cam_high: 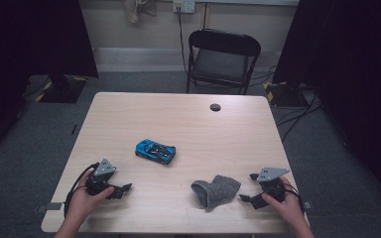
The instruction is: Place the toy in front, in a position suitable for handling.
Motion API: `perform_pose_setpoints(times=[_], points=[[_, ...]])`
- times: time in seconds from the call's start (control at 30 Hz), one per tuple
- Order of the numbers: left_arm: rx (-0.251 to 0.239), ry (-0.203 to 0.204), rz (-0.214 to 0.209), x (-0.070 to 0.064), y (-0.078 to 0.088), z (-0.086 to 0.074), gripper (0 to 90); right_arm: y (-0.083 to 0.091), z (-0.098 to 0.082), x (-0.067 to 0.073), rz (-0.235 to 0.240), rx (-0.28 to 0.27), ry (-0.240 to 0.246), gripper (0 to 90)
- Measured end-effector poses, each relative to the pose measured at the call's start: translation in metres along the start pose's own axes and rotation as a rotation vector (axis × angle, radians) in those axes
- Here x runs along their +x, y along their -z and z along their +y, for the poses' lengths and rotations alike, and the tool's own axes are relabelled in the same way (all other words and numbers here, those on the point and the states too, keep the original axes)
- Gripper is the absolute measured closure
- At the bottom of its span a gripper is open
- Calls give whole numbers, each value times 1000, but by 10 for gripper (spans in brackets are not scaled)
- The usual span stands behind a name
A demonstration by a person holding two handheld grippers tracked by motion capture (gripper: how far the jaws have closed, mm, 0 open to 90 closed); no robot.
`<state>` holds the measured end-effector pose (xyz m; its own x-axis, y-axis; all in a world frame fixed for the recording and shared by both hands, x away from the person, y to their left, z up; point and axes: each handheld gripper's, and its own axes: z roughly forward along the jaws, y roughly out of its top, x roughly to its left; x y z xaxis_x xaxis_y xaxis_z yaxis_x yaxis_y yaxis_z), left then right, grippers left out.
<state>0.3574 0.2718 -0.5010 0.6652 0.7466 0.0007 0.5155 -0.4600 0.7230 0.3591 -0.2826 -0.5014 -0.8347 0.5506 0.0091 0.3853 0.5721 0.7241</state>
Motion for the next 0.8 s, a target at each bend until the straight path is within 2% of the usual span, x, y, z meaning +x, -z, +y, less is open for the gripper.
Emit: perform_pose_setpoints(times=[0.2, 0.33, 0.47, 0.57, 0.6, 0.63, 0.67, 0.7, 0.77, 0.8], points=[[2, 13, 0, -2, 0, 0, 70, 0, 0, -1, 1, 1, 0, 78], [23, 11, 3, -7, -2, 0, 0, 0, 0, -1, 1, 1, 0, 78], [35, 22, 3, -10, -1, 2, 2, 0, 0, -1, 1, 1, 0, 78], [26, 25, -4, -10, 3, 3, 67, 0, 0, -1, 2, 1, 0, 78], [18, 23, -9, -10, 4, 3, 154, 0, 0, -1, 4, 1, 0, 77], [11, 39, -29, -11, 6, 4, 222, 0, 0, -1, 4, 2, 0, 76], [11, 38, -33, -12, 7, 5, 215, 0, 0, -1, 4, 3, -1, 76], [26, 26, -34, -16, 7, 7, 165, 0, 0, -1, 4, 3, -1, 76], [43, 0, -59, -23, 8, 11, 193, 0, 0, -1, 5, 2, 0, 76], [41, 2, -77, -26, 8, 13, 189, 0, 0, -1, 5, 2, 0, 76]])
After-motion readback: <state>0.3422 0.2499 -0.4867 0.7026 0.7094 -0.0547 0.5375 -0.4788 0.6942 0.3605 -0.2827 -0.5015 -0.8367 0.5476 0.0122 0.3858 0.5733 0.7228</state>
